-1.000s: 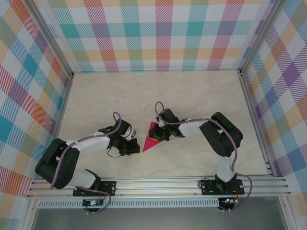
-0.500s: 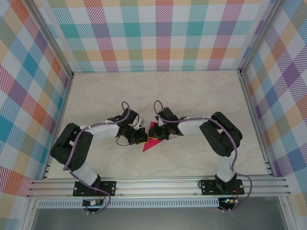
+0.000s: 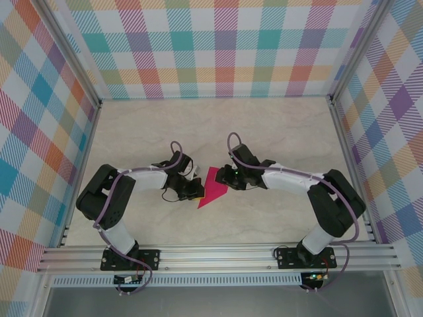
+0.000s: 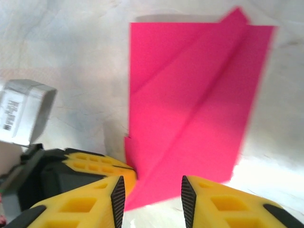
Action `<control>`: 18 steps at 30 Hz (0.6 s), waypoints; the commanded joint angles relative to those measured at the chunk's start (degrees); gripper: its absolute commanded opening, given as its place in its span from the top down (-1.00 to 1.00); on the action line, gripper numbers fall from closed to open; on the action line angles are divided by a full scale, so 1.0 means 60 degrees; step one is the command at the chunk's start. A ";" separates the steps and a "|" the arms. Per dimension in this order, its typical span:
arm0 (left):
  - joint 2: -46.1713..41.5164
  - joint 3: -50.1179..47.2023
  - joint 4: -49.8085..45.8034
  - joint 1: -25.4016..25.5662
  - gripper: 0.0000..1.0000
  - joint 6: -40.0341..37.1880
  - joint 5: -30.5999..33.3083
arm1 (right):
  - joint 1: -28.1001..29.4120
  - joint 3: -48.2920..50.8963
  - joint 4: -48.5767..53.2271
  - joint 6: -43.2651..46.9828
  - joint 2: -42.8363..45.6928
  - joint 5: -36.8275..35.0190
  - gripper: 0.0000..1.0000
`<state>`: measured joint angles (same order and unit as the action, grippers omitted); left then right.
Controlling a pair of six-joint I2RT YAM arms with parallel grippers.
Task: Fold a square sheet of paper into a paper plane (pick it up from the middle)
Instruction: Fourth fold the wing at the center of the table.
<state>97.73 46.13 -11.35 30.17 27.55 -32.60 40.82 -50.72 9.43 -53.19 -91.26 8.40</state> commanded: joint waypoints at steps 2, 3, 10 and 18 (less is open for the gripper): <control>-0.0409 -0.0031 0.0312 -0.0022 0.84 -0.0246 0.0136 | -0.0079 0.0749 0.0282 -0.0552 0.0130 -0.0343 0.16; -0.0479 0.0059 0.0189 -0.0033 0.83 -0.0353 0.0249 | -0.0081 0.0815 0.0125 -0.0582 0.0090 -0.0276 0.14; -0.0450 0.0567 -0.0145 -0.0026 0.62 -0.0929 0.0683 | -0.0167 0.0839 -0.1178 -0.0866 -0.0602 0.0479 0.15; 0.0045 0.1241 -0.1206 -0.0028 0.49 -0.1369 0.1533 | -0.0182 0.0821 -0.1584 -0.1161 -0.1187 0.0655 0.16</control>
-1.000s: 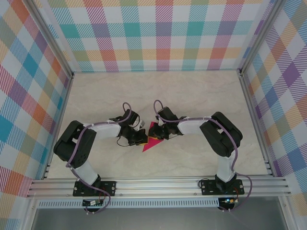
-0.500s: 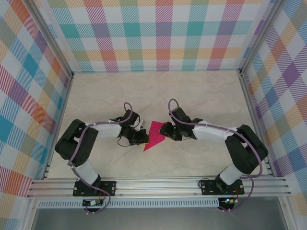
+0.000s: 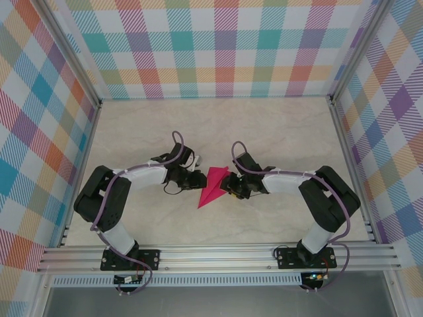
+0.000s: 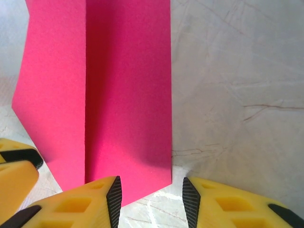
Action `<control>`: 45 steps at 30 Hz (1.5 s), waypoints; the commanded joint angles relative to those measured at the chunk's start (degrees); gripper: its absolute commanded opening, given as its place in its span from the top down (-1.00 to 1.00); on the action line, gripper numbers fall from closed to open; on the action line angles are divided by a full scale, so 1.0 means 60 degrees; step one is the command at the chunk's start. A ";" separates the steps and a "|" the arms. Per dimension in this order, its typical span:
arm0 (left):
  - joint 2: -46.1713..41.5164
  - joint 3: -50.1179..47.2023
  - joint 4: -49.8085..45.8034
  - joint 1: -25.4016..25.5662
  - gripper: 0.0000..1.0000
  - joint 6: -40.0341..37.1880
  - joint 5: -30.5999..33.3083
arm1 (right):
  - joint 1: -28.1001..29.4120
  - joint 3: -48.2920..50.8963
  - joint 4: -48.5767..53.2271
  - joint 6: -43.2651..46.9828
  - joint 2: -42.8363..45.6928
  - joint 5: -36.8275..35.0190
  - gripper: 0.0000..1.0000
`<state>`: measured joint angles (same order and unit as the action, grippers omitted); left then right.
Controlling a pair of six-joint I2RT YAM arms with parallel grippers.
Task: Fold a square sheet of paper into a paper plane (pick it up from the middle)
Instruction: Fourth fold the wing at the center of the table.
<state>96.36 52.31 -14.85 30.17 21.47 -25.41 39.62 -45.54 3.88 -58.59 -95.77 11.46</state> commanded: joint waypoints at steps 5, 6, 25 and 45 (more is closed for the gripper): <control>0.0679 0.0414 -0.0888 -0.0019 0.40 -0.0472 0.0243 | -0.0011 0.0327 -0.1501 -0.0561 -0.0418 0.0402 0.30; 0.0722 0.0415 -0.0868 -0.0019 0.38 -0.0478 0.0134 | -0.0011 0.0369 -0.1604 -0.0617 -0.0400 0.0393 0.32; 0.0931 0.0597 -0.0975 0.0215 0.40 -0.0495 -0.0625 | -0.0055 0.0366 -0.1752 -0.0939 -0.0528 0.0565 0.35; 0.1196 0.0661 -0.0836 0.0274 0.56 -0.0119 -0.0976 | -0.0124 0.0389 -0.1628 -0.0723 -0.0146 0.0503 0.32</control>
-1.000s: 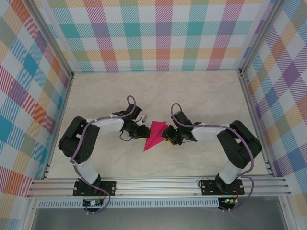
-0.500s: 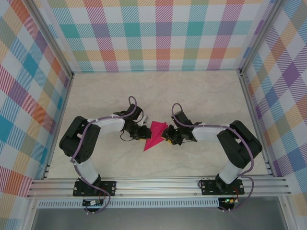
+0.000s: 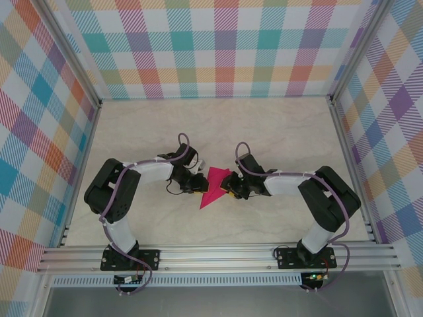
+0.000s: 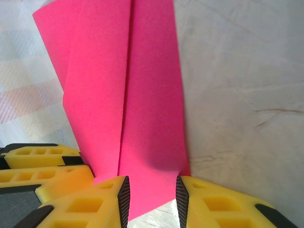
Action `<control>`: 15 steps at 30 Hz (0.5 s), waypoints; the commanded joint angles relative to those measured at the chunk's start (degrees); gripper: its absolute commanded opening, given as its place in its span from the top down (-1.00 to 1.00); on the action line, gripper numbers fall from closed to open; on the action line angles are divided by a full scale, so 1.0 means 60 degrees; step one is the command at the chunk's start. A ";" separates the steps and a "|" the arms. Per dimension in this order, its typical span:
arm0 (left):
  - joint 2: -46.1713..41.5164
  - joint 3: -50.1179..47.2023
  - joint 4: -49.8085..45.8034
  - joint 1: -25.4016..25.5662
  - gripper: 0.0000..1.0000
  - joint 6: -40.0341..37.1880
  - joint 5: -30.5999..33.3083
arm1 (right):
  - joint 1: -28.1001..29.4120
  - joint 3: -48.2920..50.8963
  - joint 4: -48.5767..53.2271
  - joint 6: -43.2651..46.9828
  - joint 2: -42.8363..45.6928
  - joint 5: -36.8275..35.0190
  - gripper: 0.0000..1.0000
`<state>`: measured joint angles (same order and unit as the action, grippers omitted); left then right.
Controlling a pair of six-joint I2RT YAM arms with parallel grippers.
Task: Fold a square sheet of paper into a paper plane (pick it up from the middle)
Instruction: Fourth fold the wing at the center of the table.
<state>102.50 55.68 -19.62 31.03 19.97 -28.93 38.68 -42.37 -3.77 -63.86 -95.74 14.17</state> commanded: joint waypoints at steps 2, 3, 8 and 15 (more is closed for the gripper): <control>0.0162 0.0135 -0.0087 0.0146 0.57 0.0144 -0.0380 | -0.0026 -0.0074 -0.0515 0.0093 -0.0172 0.0126 0.32; 0.0151 0.0142 -0.0107 0.0146 0.57 0.0145 -0.0369 | -0.0040 -0.0059 -0.0557 0.0052 -0.0195 0.0135 0.31; 0.0187 0.0214 -0.0244 0.0139 0.58 0.0130 -0.0350 | -0.0045 -0.0115 0.0171 0.0293 0.0250 -0.0281 0.29; 0.0311 0.0230 -0.0226 0.0146 0.60 0.0148 -0.0291 | -0.0147 -0.0533 0.1427 0.0951 0.0531 -0.0922 0.21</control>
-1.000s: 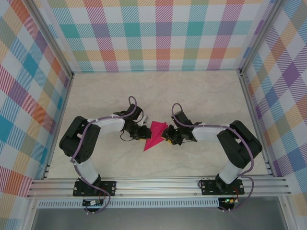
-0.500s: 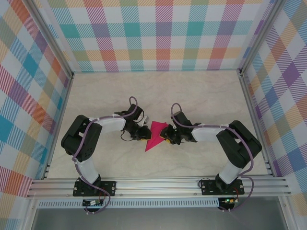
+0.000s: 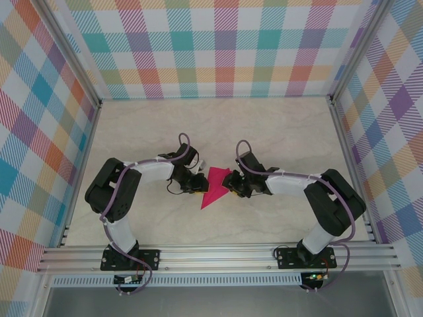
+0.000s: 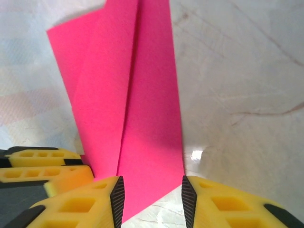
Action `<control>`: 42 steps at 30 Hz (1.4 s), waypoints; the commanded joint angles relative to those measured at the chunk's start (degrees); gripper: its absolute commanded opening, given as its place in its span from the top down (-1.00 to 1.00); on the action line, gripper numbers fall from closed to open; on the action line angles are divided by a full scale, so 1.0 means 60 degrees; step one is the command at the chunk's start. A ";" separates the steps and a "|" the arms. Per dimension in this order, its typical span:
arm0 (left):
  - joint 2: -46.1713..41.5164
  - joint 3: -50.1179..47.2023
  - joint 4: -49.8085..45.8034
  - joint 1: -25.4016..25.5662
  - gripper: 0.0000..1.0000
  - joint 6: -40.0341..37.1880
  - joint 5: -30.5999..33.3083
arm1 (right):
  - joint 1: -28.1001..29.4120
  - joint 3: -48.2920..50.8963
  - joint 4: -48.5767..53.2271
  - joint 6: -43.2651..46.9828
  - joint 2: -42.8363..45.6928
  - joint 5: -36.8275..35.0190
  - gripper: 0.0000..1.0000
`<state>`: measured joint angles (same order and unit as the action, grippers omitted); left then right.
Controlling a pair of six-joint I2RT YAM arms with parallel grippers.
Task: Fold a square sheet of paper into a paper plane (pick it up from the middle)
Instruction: Fourth fold the wing at the center of the table.
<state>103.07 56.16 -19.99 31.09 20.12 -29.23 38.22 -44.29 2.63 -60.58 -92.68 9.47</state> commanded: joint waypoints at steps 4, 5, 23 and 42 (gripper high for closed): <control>0.0301 0.0177 -0.0157 0.0135 0.61 0.0172 -0.0265 | -0.0078 -0.0286 -0.0002 0.0264 -0.0536 0.0237 0.25; 0.0298 0.0162 -0.0153 0.0135 0.61 0.0163 -0.0241 | -0.0071 -0.0264 0.0013 0.0155 -0.0601 0.0171 0.24; 0.0671 0.0131 0.0084 0.0150 0.65 0.0268 -0.1046 | 0.0003 -0.0017 -0.1504 0.0077 -0.0973 0.1095 0.36; 0.0481 0.0134 0.0115 0.0150 0.67 0.0629 -0.0716 | 0.0116 0.0499 -0.4144 -0.0216 -0.1206 0.1664 0.01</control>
<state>104.31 56.95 -20.78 30.55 22.74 -30.89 38.11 -42.41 -16.58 -61.12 -99.09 18.35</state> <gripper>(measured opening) 0.168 0.494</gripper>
